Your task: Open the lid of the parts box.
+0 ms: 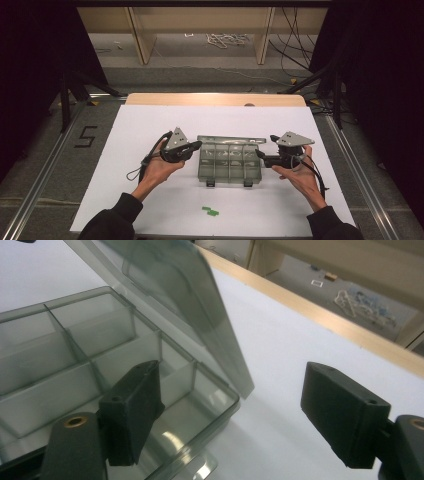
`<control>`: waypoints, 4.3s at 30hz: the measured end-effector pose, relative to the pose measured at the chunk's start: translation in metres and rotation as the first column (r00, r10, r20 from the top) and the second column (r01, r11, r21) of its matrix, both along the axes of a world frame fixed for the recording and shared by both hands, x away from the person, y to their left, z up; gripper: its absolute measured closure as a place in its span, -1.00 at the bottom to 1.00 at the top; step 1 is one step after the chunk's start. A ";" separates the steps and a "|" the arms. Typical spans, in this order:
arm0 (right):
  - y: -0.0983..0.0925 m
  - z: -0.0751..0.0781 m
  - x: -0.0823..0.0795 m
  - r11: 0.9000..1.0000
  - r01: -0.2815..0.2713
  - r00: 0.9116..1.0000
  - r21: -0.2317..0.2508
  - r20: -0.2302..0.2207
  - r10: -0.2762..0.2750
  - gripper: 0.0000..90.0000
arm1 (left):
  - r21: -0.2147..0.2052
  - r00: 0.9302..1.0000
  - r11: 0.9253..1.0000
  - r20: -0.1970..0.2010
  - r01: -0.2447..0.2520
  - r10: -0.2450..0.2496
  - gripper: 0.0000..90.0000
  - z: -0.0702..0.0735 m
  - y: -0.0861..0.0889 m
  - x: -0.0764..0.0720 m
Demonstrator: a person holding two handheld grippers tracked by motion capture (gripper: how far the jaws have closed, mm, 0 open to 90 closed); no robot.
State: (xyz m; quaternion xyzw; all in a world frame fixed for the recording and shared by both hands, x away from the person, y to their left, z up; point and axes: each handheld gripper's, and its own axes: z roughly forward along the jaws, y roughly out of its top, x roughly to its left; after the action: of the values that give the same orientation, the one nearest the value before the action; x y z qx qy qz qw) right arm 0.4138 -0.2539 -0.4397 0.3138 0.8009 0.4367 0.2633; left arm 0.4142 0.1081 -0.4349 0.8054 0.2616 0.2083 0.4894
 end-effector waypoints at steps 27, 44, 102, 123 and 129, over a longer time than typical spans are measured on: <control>0.006 0.005 0.013 0.998 -0.048 0.999 -0.036 0.019 0.049 0.51 | 0.028 0.996 1.000 -0.084 -0.011 0.013 0.72 -0.018 0.001 -0.003; 0.008 0.006 0.014 0.999 -0.022 1.000 -0.027 0.005 0.023 0.63 | 0.074 0.980 0.997 -0.194 -0.035 0.049 0.30 -0.037 -0.007 -0.008; 0.014 0.007 0.057 0.987 0.159 0.984 0.031 -0.081 -0.157 0.82 | 0.070 0.978 0.996 -0.195 -0.063 0.076 0.50 -0.041 -0.013 -0.013; 0.018 0.000 0.076 0.974 0.221 0.967 0.057 -0.140 -0.212 0.81 | 0.068 0.980 0.996 -0.186 -0.060 0.071 0.50 -0.041 -0.012 -0.013; 0.020 0.002 0.079 0.971 0.234 0.961 0.043 -0.161 -0.225 0.80 | 0.077 0.981 0.996 -0.185 -0.053 0.066 0.50 -0.041 -0.011 -0.012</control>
State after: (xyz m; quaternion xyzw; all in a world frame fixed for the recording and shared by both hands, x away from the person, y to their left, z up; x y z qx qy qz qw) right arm 0.4923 -0.2339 -0.4381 0.4454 0.7634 0.4018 0.2394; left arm 0.4020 0.0971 -0.4756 0.8303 0.3227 0.1557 0.4268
